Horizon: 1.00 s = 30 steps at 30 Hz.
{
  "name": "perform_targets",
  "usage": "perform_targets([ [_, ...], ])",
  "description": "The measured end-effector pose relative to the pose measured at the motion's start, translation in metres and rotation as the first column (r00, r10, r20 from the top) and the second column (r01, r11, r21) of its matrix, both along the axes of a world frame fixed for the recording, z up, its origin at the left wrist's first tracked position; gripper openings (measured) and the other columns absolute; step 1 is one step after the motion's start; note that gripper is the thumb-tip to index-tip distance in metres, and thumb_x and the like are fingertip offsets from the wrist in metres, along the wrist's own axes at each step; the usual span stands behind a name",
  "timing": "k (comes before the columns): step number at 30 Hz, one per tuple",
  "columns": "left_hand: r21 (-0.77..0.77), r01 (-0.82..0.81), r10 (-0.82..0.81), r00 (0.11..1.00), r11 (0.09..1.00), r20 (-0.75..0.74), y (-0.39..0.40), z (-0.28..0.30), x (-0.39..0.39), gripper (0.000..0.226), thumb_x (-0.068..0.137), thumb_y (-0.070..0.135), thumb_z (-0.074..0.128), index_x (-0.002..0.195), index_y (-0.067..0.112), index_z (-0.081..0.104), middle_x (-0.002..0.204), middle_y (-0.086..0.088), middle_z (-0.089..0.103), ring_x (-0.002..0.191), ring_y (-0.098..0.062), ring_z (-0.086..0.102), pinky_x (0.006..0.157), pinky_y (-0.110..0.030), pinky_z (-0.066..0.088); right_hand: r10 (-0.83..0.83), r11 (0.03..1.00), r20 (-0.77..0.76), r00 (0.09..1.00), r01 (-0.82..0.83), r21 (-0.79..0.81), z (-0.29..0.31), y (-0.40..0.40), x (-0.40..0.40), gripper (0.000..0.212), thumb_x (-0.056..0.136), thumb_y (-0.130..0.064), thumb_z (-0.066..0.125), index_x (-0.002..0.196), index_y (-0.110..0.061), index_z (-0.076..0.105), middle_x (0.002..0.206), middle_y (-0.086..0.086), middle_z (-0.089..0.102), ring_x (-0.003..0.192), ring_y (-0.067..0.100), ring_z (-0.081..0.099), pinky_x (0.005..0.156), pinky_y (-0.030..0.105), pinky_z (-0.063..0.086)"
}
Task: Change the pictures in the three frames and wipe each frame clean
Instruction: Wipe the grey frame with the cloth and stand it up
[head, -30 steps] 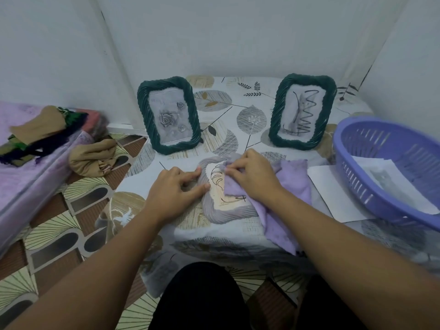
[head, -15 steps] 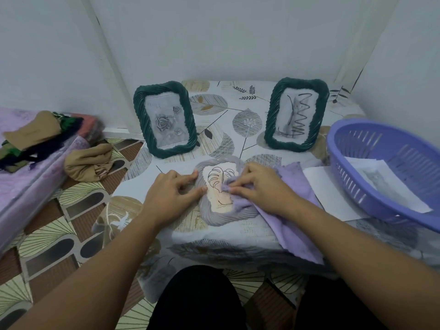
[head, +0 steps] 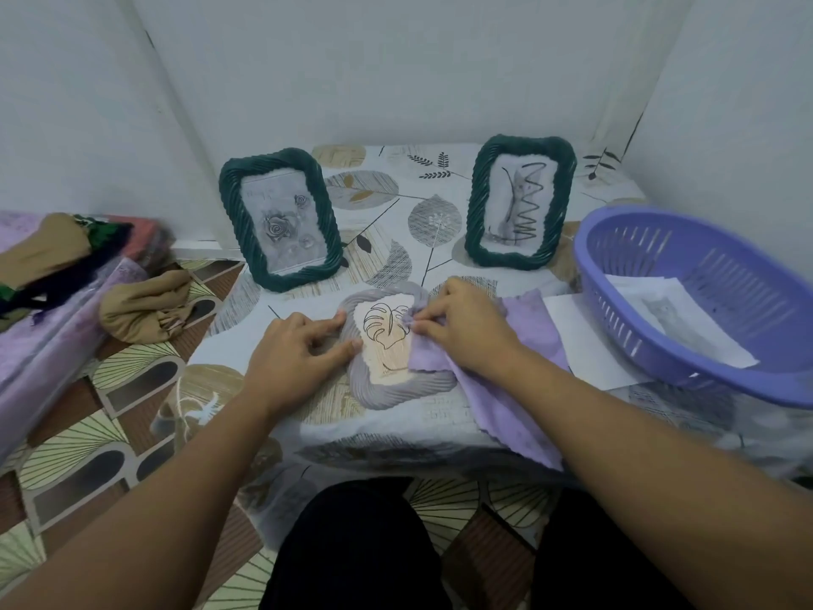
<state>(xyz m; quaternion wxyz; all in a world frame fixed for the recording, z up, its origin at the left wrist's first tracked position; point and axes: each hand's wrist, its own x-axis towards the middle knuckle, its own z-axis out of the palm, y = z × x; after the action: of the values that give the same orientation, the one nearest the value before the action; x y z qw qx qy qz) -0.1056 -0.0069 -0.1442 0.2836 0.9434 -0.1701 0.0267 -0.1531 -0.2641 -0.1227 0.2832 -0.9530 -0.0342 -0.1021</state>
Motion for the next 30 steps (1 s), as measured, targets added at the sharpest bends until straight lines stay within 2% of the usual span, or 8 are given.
perform_targets([
  [4, 0.0, 0.003, -0.003, 1.0, 1.0, 0.005, 0.001, -0.001, 0.0, 0.065, 0.082, 0.078, 0.058, 0.137, 0.043, 0.062, 0.093, 0.011, 0.053, 0.098, -0.013, 0.047, 0.084, -0.037, 0.046, 0.25, 0.967, -0.115, 0.961, -0.241, 0.086, 0.001, -0.007, -0.027, 0.02, 0.088, -0.047, 0.074, 0.1, -0.033, 0.083, 0.09, -0.013, 0.051, 0.086, 0.006, 0.052, 0.081, 0.031, 0.044],
  [6, 0.002, 0.005, -0.005, 1.0, 1.0, 0.002, 0.001, -0.002, 0.0, 0.065, 0.082, 0.079, 0.057, 0.137, 0.043, 0.062, 0.093, 0.012, 0.053, 0.098, -0.012, 0.047, 0.083, -0.037, 0.046, 0.203, 0.978, -0.094, 0.975, -0.197, 0.069, 0.002, -0.015, -0.022, 0.019, 0.087, -0.048, 0.075, 0.097, -0.034, 0.083, 0.089, -0.015, 0.05, 0.084, -0.001, 0.051, 0.08, 0.033, 0.045],
  [9, 0.017, 0.006, -0.006, 1.0, 1.0, 0.002, 0.0, 0.0, 0.0, 0.068, 0.081, 0.08, 0.055, 0.137, 0.042, 0.063, 0.092, 0.01, 0.053, 0.097, -0.013, 0.046, 0.081, -0.036, 0.044, 0.04, 0.999, -0.012, 0.999, -0.04, -0.027, 0.005, -0.002, -0.005, 0.017, 0.091, -0.041, 0.073, 0.101, -0.031, 0.082, 0.083, -0.014, 0.042, 0.077, -0.001, 0.042, 0.072, 0.03, 0.032],
  [14, 0.011, 0.008, -0.008, 1.0, 1.0, 0.016, 0.001, -0.001, 0.0, 0.072, 0.079, 0.083, 0.054, 0.136, 0.041, 0.064, 0.089, 0.01, 0.052, 0.094, -0.014, 0.047, 0.079, -0.036, 0.043, 0.265, 0.964, -0.137, 0.954, -0.257, 0.071, 0.006, -0.013, -0.026, 0.018, 0.085, -0.045, 0.078, 0.093, -0.03, 0.084, 0.09, -0.008, 0.058, 0.088, 0.009, 0.057, 0.082, 0.032, 0.046],
  [19, 0.021, 0.013, -0.014, 1.0, 1.0, 0.014, 0.0, 0.001, -0.001, 0.081, 0.073, 0.09, 0.044, 0.135, 0.042, 0.063, 0.089, 0.008, 0.053, 0.095, -0.015, 0.047, 0.077, -0.036, 0.042, 0.114, 0.993, -0.052, 0.992, -0.115, -0.019, 0.011, -0.006, -0.01, 0.015, 0.089, -0.038, 0.077, 0.098, -0.028, 0.083, 0.083, -0.015, 0.044, 0.076, -0.006, 0.042, 0.065, 0.012, 0.029],
  [24, 0.014, 0.008, -0.008, 1.0, 1.0, 0.006, 0.001, 0.001, -0.001, 0.081, 0.072, 0.091, 0.043, 0.135, 0.043, 0.063, 0.089, 0.009, 0.053, 0.095, -0.015, 0.047, 0.081, -0.038, 0.045, 0.319, 0.946, -0.149, 0.936, -0.305, 0.11, 0.006, -0.02, -0.029, 0.016, 0.084, -0.043, 0.079, 0.094, -0.031, 0.083, 0.092, -0.008, 0.06, 0.093, 0.006, 0.061, 0.088, 0.036, 0.05],
  [28, 0.032, 0.015, -0.015, 1.0, 0.999, 0.01, 0.0, 0.001, -0.001, 0.075, 0.077, 0.088, 0.049, 0.136, 0.043, 0.063, 0.09, 0.008, 0.053, 0.095, -0.015, 0.046, 0.081, -0.038, 0.044, 0.121, 0.993, -0.037, 0.992, -0.121, 0.004, 0.005, -0.012, -0.01, 0.017, 0.088, -0.043, 0.076, 0.1, -0.032, 0.082, 0.084, -0.012, 0.047, 0.08, 0.006, 0.047, 0.076, 0.034, 0.044],
  [30, 0.015, 0.013, -0.014, 1.0, 1.0, 0.016, 0.001, 0.001, -0.001, 0.075, 0.077, 0.087, 0.05, 0.136, 0.042, 0.063, 0.089, 0.008, 0.053, 0.095, -0.015, 0.046, 0.08, -0.037, 0.043, 0.114, 0.993, -0.034, 0.993, -0.113, 0.033, 0.002, -0.002, -0.008, 0.019, 0.089, -0.041, 0.076, 0.103, -0.03, 0.082, 0.085, -0.013, 0.046, 0.079, 0.002, 0.044, 0.075, 0.03, 0.039],
])
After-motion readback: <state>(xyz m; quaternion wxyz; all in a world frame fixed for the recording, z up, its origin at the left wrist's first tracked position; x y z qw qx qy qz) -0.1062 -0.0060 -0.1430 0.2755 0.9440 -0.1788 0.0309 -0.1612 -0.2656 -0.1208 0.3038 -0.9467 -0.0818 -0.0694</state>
